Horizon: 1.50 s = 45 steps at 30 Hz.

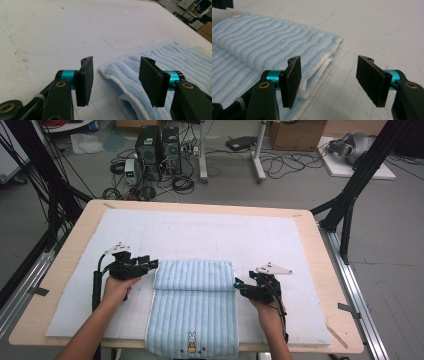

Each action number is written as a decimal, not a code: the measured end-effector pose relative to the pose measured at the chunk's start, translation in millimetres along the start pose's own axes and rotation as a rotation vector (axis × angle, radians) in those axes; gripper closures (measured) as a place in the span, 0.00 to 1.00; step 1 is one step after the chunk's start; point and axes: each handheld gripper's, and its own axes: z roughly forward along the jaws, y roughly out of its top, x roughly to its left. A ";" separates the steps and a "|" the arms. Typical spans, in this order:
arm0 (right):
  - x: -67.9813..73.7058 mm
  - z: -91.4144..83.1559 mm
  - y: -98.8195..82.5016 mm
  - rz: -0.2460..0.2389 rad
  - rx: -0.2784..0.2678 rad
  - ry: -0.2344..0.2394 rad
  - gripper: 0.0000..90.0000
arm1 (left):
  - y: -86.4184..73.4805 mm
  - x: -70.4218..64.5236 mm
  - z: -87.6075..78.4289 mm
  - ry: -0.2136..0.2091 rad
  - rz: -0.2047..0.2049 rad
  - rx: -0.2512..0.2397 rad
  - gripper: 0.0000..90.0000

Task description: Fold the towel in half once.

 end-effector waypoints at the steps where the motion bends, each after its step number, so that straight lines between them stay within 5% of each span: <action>1: -0.8 0.5 0.1 0.003 -0.001 -0.001 0.40 | 0.8 0.7 4.3 0.011 -0.010 -0.007 0.51; 4: -5.9 1.8 2.6 0.015 -0.006 -0.002 0.39 | -1.1 3.5 14.0 0.031 -0.042 -0.020 0.51; 10: -14.1 19.4 17.5 0.058 0.026 0.018 0.42 | -3.3 3.8 21.6 0.032 -0.027 0.029 0.52; 13: -12.3 38.0 27.5 0.046 0.074 0.024 0.43 | 1.1 -1.3 31.8 0.023 0.050 0.127 0.51; 17: -9.8 62.9 37.7 0.032 0.148 0.000 0.43 | 2.8 -5.5 38.1 0.036 0.086 0.143 0.53; 20: -8.2 75.6 41.9 0.013 0.191 -0.011 0.52 | 2.2 -9.5 38.8 0.077 0.144 0.150 0.65; 22: -5.9 83.2 42.0 -0.014 0.221 -0.017 0.61 | 1.5 -11.0 38.6 0.074 0.182 0.163 0.89; 23: -3.7 84.4 42.2 -0.044 0.222 -0.040 0.67 | 1.5 -11.0 38.6 0.074 0.182 0.163 0.91; 24: -2.5 84.4 42.5 -0.076 0.225 -0.053 0.72 | 1.5 -12.1 38.7 0.074 0.196 0.165 0.92; 25: -3.7 83.6 42.6 -0.070 0.225 -0.036 0.88 | 1.5 -11.8 38.6 0.071 0.194 0.163 0.93; 27: -5.3 81.4 43.3 -0.097 0.231 -0.018 0.95 | 2.0 -10.7 36.9 0.058 0.175 0.156 0.93; 35: -1.5 57.1 49.7 -0.077 0.123 0.063 0.95 | 14.4 -8.7 10.5 -0.046 0.108 0.052 0.93; 45: 10.3 16.2 46.2 -0.071 0.022 0.129 0.96 | 16.9 -22.3 -14.7 -0.093 0.148 0.022 0.93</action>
